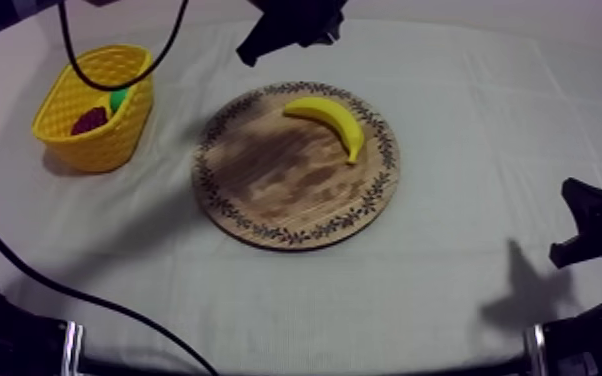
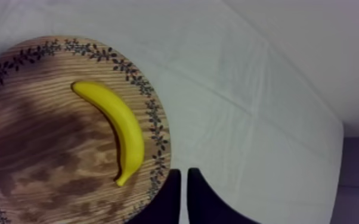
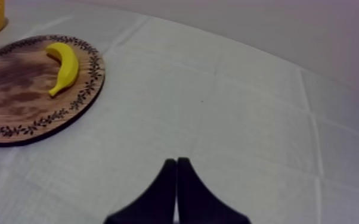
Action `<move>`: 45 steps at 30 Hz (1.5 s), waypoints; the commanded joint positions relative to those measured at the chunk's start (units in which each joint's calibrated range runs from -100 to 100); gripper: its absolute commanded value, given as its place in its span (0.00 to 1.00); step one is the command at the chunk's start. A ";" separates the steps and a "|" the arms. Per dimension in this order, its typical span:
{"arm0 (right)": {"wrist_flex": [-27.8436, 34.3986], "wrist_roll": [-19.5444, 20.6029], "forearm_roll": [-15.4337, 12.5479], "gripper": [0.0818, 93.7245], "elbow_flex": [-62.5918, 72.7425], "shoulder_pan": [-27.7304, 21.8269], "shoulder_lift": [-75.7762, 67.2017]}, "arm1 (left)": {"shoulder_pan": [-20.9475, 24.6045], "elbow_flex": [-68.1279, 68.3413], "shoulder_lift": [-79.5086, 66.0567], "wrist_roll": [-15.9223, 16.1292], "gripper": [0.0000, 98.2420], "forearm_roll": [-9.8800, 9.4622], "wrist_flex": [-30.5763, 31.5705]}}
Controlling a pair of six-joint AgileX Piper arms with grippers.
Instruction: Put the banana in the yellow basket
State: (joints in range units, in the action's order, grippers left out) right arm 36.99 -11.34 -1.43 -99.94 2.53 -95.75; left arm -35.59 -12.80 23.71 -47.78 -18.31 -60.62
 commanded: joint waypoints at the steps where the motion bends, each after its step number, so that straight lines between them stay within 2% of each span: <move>1: 0.02 -0.01 -0.01 0.00 0.05 0.00 0.00 | 0.07 0.68 -0.21 -0.33 0.09 0.07 -0.02; 4: 0.02 -0.01 -0.01 0.00 0.05 0.00 0.00 | 0.13 1.71 -0.48 -0.17 0.18 0.14 0.23; 7: 0.02 -0.01 -0.01 0.00 0.05 0.00 0.00 | 0.10 3.41 -0.91 -0.05 0.38 0.43 1.06; 10: 0.02 -0.01 -0.01 0.00 0.05 0.00 0.00 | 0.17 4.92 -1.37 1.12 0.53 1.97 1.72; 16: 0.02 -0.01 -0.01 0.00 0.05 0.00 0.00 | 0.05 7.91 -1.89 1.72 0.66 3.04 1.86; 27: 0.02 -0.01 -0.01 0.00 0.05 0.00 0.00 | -0.69 11.77 -1.02 -0.61 0.73 2.37 4.03; 37: 0.02 -0.01 -0.01 0.00 0.05 0.00 0.00 | -1.72 11.22 5.16 1.05 0.77 2.82 6.44; 45: 0.02 -0.01 -0.01 0.00 0.05 0.00 0.00 | -2.33 4.59 12.60 0.54 0.76 2.51 6.53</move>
State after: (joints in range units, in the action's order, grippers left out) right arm 36.99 -11.34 -1.43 -99.94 2.53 -95.75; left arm -37.94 -6.36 34.78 -47.12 -15.86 -53.87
